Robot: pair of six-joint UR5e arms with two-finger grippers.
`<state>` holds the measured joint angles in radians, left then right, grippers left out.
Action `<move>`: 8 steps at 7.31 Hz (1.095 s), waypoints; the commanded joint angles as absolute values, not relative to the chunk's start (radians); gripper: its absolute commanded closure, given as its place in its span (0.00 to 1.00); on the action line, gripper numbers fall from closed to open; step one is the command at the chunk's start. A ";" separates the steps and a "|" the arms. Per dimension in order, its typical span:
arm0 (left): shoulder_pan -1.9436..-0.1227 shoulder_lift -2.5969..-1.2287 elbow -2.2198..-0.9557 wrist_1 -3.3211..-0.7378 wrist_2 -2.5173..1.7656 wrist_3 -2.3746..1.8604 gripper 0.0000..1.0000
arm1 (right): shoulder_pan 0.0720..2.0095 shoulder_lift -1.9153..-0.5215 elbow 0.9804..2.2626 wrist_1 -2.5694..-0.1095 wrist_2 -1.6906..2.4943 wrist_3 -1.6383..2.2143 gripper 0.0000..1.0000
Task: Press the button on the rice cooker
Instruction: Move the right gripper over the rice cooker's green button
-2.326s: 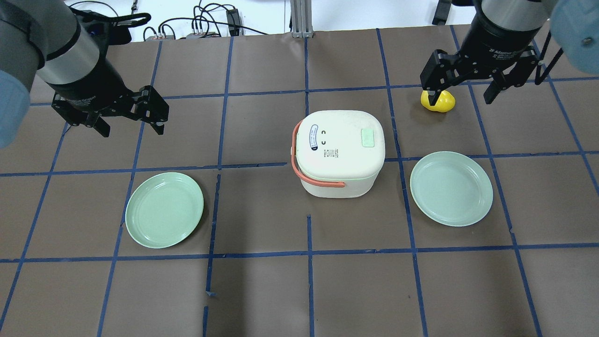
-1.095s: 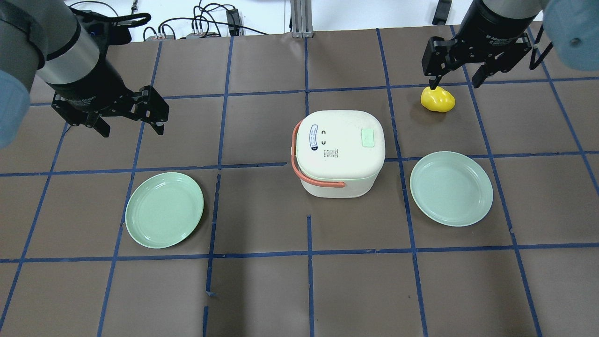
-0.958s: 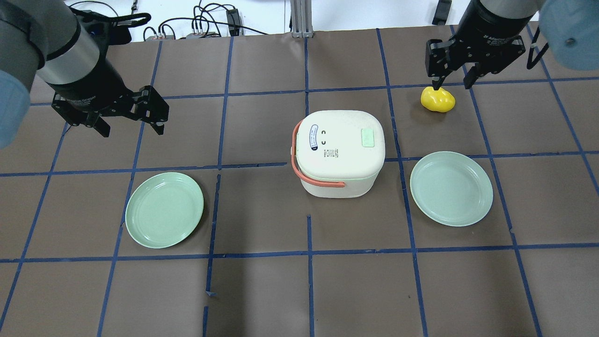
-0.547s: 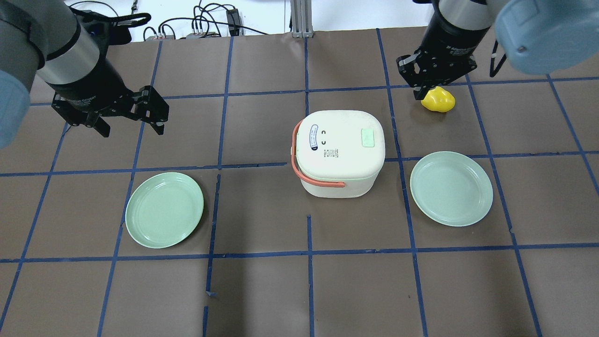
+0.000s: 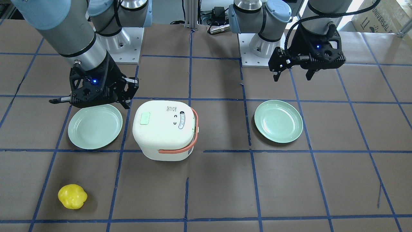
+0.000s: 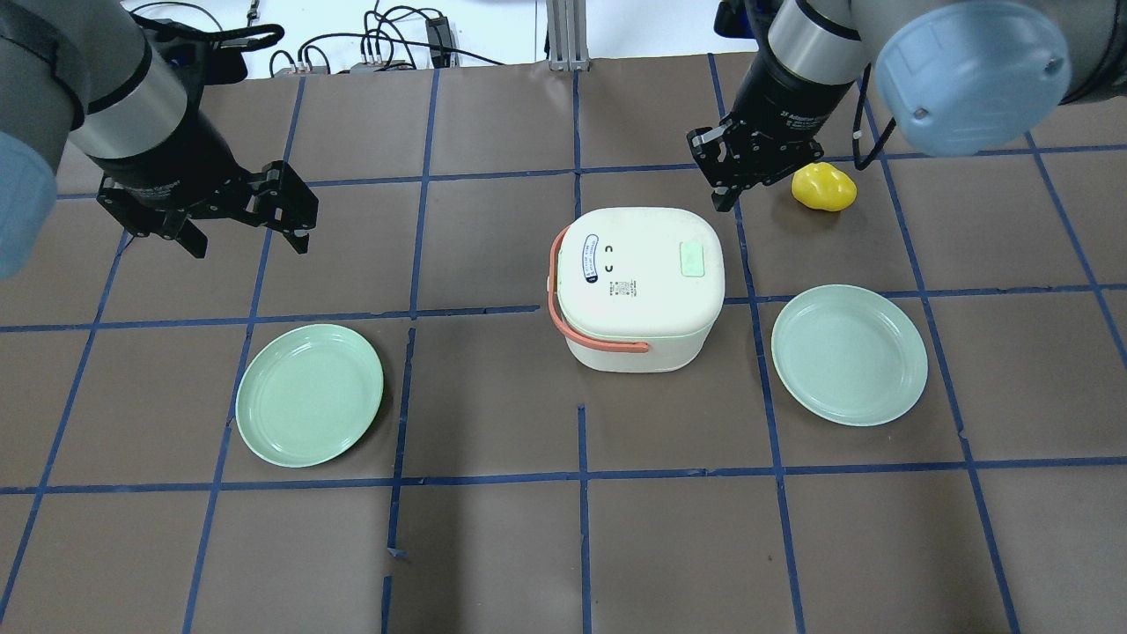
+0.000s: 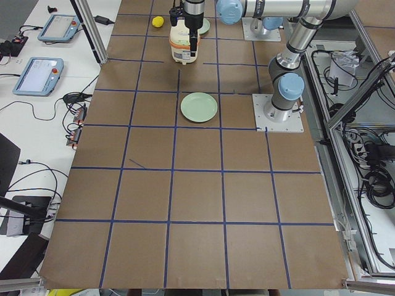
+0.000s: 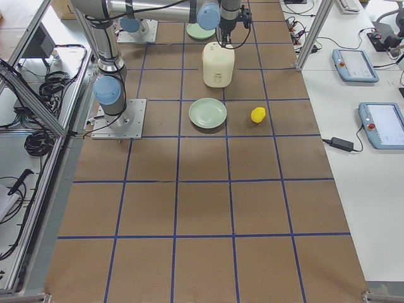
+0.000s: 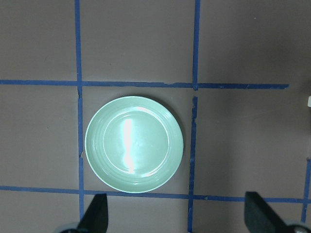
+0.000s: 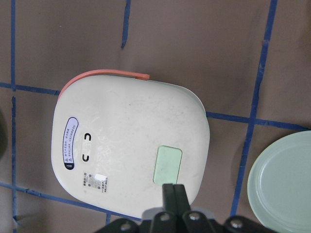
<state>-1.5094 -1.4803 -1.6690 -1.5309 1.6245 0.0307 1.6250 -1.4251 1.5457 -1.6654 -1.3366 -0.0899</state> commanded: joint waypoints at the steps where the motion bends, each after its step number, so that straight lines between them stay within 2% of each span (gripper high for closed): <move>1: -1.509 -1.480 -1.669 -1.531 1.624 0.031 0.00 | 1.618 -1.394 1.549 -1.681 -1.302 -0.104 0.91; 8: -1.509 -1.480 -1.669 -1.531 1.624 0.031 0.00 | 1.612 -1.361 1.597 -1.764 -1.261 -0.127 0.92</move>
<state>-1.5094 -1.4803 -1.6690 -1.5310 1.6245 0.0301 1.6134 -1.3619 1.5915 -1.7515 -1.2644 -0.1267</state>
